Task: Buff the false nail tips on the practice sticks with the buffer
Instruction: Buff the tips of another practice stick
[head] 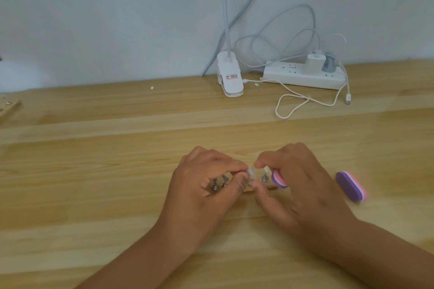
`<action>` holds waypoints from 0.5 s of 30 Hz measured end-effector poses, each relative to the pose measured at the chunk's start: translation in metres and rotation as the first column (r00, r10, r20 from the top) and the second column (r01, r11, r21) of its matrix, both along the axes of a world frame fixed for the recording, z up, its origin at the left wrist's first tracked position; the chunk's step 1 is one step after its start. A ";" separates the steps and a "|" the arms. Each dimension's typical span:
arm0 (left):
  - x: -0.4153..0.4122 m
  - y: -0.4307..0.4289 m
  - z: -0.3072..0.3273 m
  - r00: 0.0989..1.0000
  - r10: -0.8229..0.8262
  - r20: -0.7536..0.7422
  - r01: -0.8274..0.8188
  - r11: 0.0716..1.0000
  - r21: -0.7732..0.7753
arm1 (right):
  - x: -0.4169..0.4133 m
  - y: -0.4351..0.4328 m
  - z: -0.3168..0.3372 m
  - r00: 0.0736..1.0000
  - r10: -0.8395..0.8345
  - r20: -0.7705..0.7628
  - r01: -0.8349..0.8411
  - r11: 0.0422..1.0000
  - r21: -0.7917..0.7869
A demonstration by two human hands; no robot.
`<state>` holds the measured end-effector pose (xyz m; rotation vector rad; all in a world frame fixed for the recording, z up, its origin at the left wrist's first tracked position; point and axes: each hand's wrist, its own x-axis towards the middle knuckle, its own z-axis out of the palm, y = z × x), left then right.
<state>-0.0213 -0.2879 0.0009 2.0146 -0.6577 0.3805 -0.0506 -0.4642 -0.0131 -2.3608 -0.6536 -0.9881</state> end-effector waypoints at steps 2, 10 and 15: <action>0.000 0.000 0.000 1.000 -0.008 0.000 0.008 1.000 0.000 | 0.001 -0.001 -0.001 0.999 -0.027 0.018 0.027 0.999 0.019; 0.001 -0.001 -0.002 1.000 -0.014 0.003 0.014 1.000 -0.014 | 0.001 -0.004 -0.001 0.999 -0.012 -0.033 0.015 0.997 0.071; 0.004 0.001 -0.005 0.999 -0.042 0.011 0.042 0.999 -0.001 | 0.000 -0.010 0.004 0.981 0.110 -0.161 -0.075 0.975 0.211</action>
